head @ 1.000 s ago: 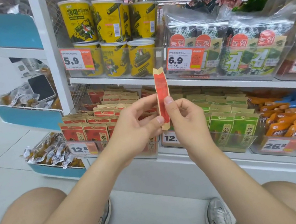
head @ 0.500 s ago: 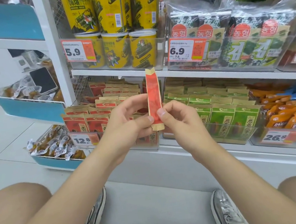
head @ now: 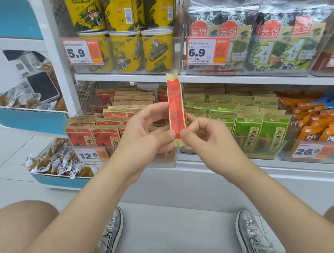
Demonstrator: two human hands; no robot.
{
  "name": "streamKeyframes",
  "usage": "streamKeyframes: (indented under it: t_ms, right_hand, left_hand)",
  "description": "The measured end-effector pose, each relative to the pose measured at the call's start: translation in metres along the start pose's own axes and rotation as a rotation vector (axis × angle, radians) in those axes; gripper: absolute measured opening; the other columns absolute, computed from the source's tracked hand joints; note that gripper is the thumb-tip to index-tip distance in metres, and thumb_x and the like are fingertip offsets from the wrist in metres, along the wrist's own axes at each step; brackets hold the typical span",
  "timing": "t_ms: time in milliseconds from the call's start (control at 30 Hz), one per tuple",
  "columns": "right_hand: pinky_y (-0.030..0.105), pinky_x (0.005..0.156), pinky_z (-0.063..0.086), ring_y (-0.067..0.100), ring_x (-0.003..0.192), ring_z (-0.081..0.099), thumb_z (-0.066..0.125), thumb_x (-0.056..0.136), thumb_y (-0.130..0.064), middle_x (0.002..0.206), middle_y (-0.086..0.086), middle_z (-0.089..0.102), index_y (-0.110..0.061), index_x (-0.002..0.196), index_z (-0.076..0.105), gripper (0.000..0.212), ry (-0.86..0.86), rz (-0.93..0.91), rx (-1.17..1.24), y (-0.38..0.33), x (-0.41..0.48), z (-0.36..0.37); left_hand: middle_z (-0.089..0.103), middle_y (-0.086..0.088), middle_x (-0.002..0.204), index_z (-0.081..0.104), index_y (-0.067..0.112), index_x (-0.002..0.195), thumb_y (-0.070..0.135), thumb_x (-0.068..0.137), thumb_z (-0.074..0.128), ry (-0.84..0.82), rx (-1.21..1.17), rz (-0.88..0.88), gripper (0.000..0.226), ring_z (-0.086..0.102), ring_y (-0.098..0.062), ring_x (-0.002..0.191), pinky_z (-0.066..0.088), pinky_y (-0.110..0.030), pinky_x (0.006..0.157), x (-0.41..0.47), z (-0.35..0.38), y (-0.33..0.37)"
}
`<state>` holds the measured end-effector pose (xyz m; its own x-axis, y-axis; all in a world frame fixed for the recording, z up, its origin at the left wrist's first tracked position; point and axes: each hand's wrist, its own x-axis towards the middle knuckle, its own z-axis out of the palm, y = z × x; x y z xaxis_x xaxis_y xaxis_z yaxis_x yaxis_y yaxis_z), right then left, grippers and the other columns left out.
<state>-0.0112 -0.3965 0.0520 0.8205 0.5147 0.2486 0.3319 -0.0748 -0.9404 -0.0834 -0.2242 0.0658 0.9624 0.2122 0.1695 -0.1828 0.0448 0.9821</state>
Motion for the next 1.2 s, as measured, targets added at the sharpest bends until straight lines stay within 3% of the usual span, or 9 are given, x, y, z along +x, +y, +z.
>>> streamKeyframes:
  t_ms: [100,233,400,533,600,767,867,1000,1200]
  right_hand:
    - [0.0,0.079,0.044,-0.031,0.109,0.054,0.07,0.099,-0.006,0.124,-0.004,0.075,0.003,0.082,0.061,0.021,0.022,0.005,-0.086,0.0,-0.001,0.001]
    - [-0.002,0.076,0.043,-0.023,0.098,0.064,0.067,0.096,0.0,0.122,-0.009,0.073,0.005,0.079,0.057,0.02,0.012,-0.031,-0.109,0.004,0.001,0.0]
    - [0.02,0.112,0.043,-0.006,0.15,0.041,0.059,0.11,-0.023,0.109,0.003,0.082,-0.008,0.084,0.074,0.034,-0.047,-0.13,-0.133,0.014,0.001,-0.001]
    - [0.048,0.102,0.054,-0.001,0.148,0.044,0.063,0.102,-0.047,0.111,-0.018,0.075,-0.028,0.079,0.074,0.031,0.05,-0.202,-0.357,0.021,-0.004,0.008]
    - [0.043,0.091,0.058,0.004,0.132,0.057,0.072,0.095,-0.051,0.123,-0.014,0.065,-0.032,0.089,0.07,0.02,0.13,-0.205,-0.373,0.019,-0.006,0.012]
    - [0.043,0.08,0.063,0.019,0.094,0.076,0.085,0.08,-0.055,0.12,-0.009,0.064,-0.039,0.146,0.028,0.089,0.227,-0.025,-0.095,0.01,-0.006,0.015]
    - [0.052,0.087,0.064,0.017,0.098,0.078,0.08,0.093,-0.048,0.111,-0.004,0.078,-0.031,0.141,0.049,0.06,0.199,0.069,0.04,0.011,0.002,0.009]
    - [0.023,0.077,0.058,0.0,0.092,0.073,0.08,0.095,-0.039,0.108,-0.016,0.078,-0.027,0.125,0.062,0.037,0.071,-0.028,-0.187,0.008,0.002,0.004]
    - [0.044,0.099,0.063,0.012,0.115,0.075,0.063,0.108,-0.027,0.123,-0.008,0.078,-0.026,0.134,0.067,0.027,-0.043,0.091,0.162,0.005,-0.002,0.019]
  left_hand:
    - [0.073,0.003,0.134,0.066,0.023,0.135,-0.012,0.098,0.064,0.022,0.0,-0.019,0.051,0.076,-0.026,0.112,0.065,-0.043,0.081,0.002,0.005,-0.004]
    - [0.074,0.001,0.13,0.066,0.025,0.131,-0.001,0.1,0.068,0.069,0.018,-0.039,0.041,0.077,-0.027,0.11,0.066,-0.047,0.079,0.005,0.009,-0.008]
    - [0.077,-0.006,0.126,0.065,0.028,0.137,0.025,0.107,0.067,0.04,-0.002,-0.061,0.031,0.076,-0.029,0.114,0.066,-0.054,0.081,0.003,0.006,0.001]
    - [0.081,-0.01,0.11,0.068,0.02,0.132,0.027,0.105,0.067,0.072,0.023,-0.032,0.027,0.077,-0.017,0.082,0.06,-0.03,0.056,-0.001,0.008,0.006]
    - [0.082,-0.009,0.106,0.068,0.019,0.131,0.024,0.109,0.063,0.081,0.025,-0.043,0.024,0.077,-0.016,0.077,0.056,-0.025,0.053,-0.002,0.008,0.004]
    - [0.082,-0.005,0.115,0.068,0.019,0.135,0.017,0.115,0.048,0.023,0.024,-0.124,0.028,0.08,-0.024,0.102,0.062,-0.028,0.068,0.001,0.007,0.005]
    - [0.081,-0.005,0.118,0.071,0.019,0.131,0.016,0.115,0.046,0.038,0.03,-0.152,0.03,0.079,-0.024,0.106,0.064,-0.041,0.082,0.003,0.01,0.001]
    - [0.082,-0.003,0.115,0.078,0.021,0.121,0.033,0.115,0.047,0.159,0.037,-0.16,0.034,0.079,-0.025,0.108,0.06,-0.054,0.099,0.0,0.011,-0.011]
    - [0.082,-0.007,0.115,0.078,0.019,0.122,0.036,0.115,0.046,0.251,-0.155,-0.222,0.037,0.079,-0.026,0.105,0.059,-0.051,0.1,-0.003,0.008,-0.018]
